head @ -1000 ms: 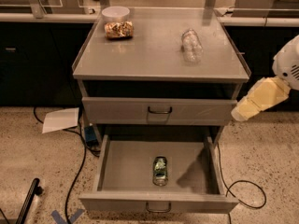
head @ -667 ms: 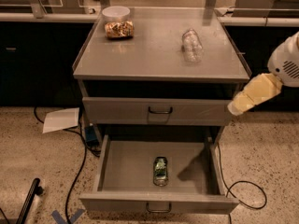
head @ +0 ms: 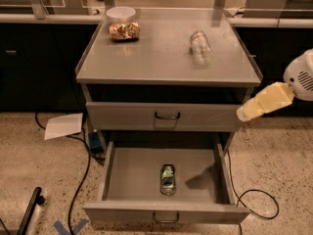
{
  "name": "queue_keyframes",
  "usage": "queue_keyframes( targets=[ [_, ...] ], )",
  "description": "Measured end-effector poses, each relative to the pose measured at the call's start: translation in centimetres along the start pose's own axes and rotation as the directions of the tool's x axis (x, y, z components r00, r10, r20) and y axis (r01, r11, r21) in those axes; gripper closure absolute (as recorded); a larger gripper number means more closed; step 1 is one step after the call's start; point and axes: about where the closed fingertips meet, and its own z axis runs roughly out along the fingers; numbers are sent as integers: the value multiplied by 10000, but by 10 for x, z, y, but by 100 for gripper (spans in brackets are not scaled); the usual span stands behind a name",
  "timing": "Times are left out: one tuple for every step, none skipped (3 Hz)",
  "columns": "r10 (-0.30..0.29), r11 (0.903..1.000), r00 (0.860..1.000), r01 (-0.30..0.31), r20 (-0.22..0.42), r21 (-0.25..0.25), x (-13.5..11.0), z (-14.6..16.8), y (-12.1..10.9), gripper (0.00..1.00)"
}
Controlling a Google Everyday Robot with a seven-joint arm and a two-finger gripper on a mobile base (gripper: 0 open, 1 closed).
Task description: Pick green can from middle drawer and place on counter
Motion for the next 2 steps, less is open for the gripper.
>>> queue_keyframes(
  targets=[
    [2144,9688,9761,-2077,368,-1352,8,58,19,0],
    [3158,9252,9486,-3028,216,-2289,4,106,43,0]
  ],
)
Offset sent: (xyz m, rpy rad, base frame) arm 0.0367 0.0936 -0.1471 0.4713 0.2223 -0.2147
